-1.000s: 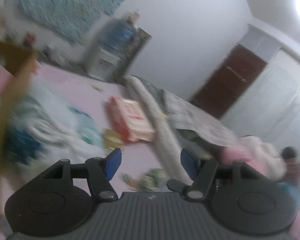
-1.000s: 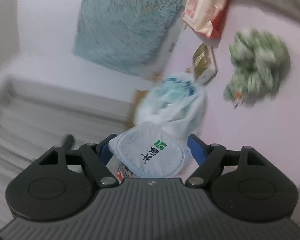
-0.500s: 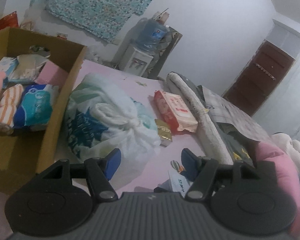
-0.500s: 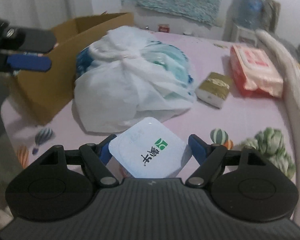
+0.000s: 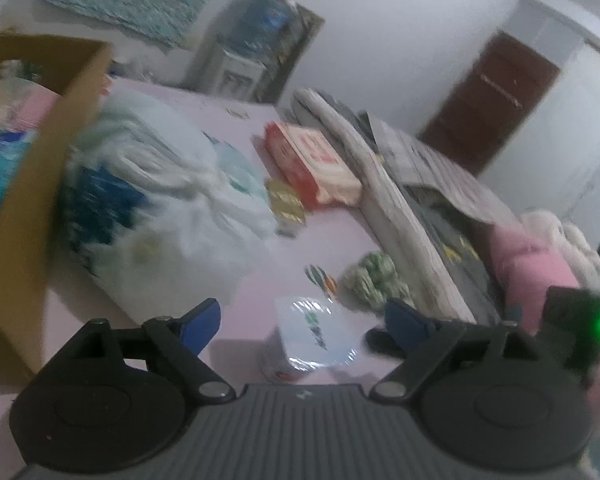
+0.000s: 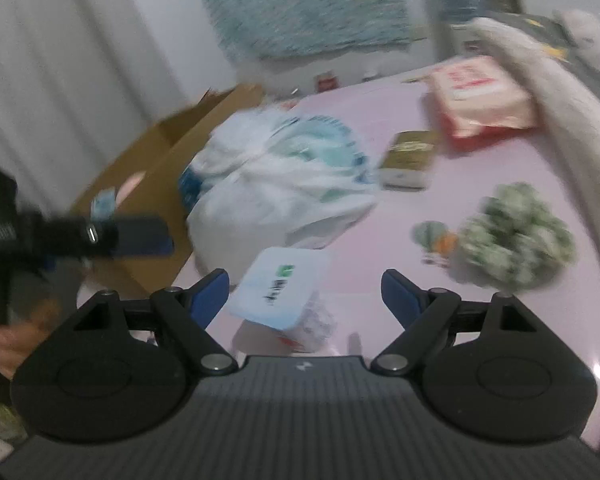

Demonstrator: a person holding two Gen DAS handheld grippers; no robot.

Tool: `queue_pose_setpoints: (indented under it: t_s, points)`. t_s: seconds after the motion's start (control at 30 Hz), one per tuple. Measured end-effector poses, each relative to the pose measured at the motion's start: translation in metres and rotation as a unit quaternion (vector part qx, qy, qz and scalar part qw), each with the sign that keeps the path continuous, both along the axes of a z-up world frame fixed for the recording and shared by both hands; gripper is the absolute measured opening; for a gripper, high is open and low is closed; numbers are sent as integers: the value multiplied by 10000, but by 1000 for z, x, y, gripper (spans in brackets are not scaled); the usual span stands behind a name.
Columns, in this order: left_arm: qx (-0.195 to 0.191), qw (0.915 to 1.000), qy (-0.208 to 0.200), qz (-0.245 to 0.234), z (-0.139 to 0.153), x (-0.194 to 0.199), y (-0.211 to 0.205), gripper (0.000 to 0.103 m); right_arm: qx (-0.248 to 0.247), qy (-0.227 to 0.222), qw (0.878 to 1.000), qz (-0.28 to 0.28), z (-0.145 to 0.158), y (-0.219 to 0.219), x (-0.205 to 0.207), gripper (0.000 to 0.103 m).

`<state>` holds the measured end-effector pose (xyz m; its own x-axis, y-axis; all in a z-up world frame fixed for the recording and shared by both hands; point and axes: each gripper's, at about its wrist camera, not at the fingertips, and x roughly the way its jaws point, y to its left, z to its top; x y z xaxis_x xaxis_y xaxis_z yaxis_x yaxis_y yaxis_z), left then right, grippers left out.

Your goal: Organize soft objects

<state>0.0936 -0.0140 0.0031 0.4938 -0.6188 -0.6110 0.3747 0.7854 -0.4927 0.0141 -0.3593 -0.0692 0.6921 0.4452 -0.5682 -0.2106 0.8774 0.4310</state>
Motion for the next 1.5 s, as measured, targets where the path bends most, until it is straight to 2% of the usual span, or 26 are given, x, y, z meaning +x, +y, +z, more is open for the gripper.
queue_pose_setpoints:
  t_s: [0.17, 0.3, 0.4, 0.5, 0.57, 0.83, 0.93, 1.03, 1.23, 1.3, 1.33, 1.43, 1.47, 1.5]
  points:
    - [371, 9982, 83, -474, -12, 4, -39, 102, 224, 47, 9972, -709, -1, -38, -23, 83]
    - [795, 9953, 98, -546, -22, 11, -69, 102, 372, 142, 9943, -985, -11, -54, -32, 83]
    - [1075, 9929, 200, -467, -30, 19, -85, 102, 292, 126, 9938, -1068, -15, -56, -32, 83]
    - [1544, 9872, 217, -338, -38, 24, -98, 97, 111, 53, 9941, -1081, -16, -56, -25, 83]
    - [1700, 9846, 208, -337, -41, 26, -102, 93, -1, -3, 9942, -1073, -14, -56, -18, 83]
    - [1834, 9813, 200, -553, -41, 28, -94, 74, -510, -153, 9931, -1045, -12, -54, 17, 83]
    - [1954, 9786, 132, -625, -39, 27, -94, 75, -833, -219, 9909, -1036, -11, -49, 32, 85]
    - [2008, 9777, 157, -599, -41, 29, -93, 81, -1210, -195, 9871, -1031, -16, -44, 48, 93]
    - [1892, 9799, 281, -572, -45, 34, -91, 78, -1786, 91, 9802, -848, -43, -38, 82, 96]
    - [1811, 9813, 278, -588, -45, 34, -89, 71, -1927, 127, 9780, -784, -49, -34, 85, 94]
    - [1783, 9818, 271, -594, -44, 34, -89, 63, -1968, 129, 9776, -733, -51, -32, 85, 93]
    - [1802, 9819, 203, -554, -44, 34, -86, 63, -2220, 138, 9726, -674, -55, -24, 84, 83]
    - [1792, 9821, 184, -552, -44, 34, -86, 63, -2331, 110, 9699, -690, -55, -22, 83, 76]
    - [1766, 9825, 173, -556, -44, 33, -85, 63, -2398, 109, 9681, -716, -55, -21, 82, 66]
